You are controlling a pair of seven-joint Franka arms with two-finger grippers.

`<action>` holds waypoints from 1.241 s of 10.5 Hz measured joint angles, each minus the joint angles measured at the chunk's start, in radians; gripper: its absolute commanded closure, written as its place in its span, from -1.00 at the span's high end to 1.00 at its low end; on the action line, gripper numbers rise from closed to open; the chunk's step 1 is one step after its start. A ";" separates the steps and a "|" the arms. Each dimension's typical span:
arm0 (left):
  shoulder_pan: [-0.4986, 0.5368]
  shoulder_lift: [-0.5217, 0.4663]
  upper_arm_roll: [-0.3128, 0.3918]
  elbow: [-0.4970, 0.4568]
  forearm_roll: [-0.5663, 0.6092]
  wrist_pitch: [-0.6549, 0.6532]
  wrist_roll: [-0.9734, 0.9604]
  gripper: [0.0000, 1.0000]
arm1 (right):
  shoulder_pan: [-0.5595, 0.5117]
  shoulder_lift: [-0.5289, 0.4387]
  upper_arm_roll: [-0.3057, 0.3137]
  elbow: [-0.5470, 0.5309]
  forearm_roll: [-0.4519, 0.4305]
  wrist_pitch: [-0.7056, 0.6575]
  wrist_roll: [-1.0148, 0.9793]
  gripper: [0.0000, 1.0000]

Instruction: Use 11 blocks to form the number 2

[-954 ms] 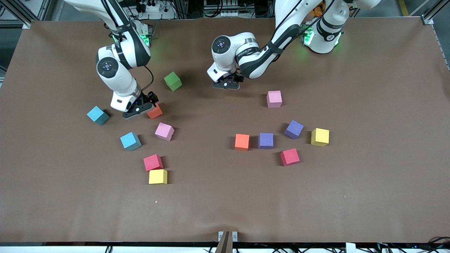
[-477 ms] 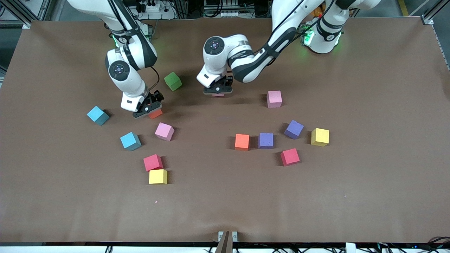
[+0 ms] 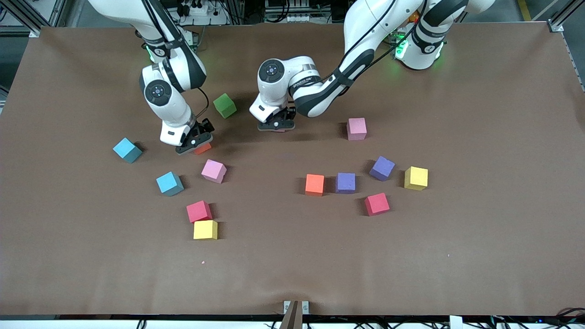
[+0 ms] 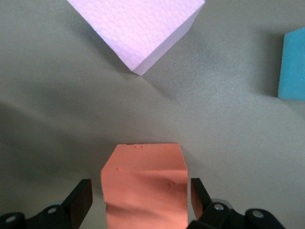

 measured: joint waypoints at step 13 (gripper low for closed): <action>0.072 -0.130 0.023 0.018 0.000 -0.150 -0.041 1.00 | -0.016 -0.110 0.085 0.109 -0.001 -0.216 -0.402 -0.38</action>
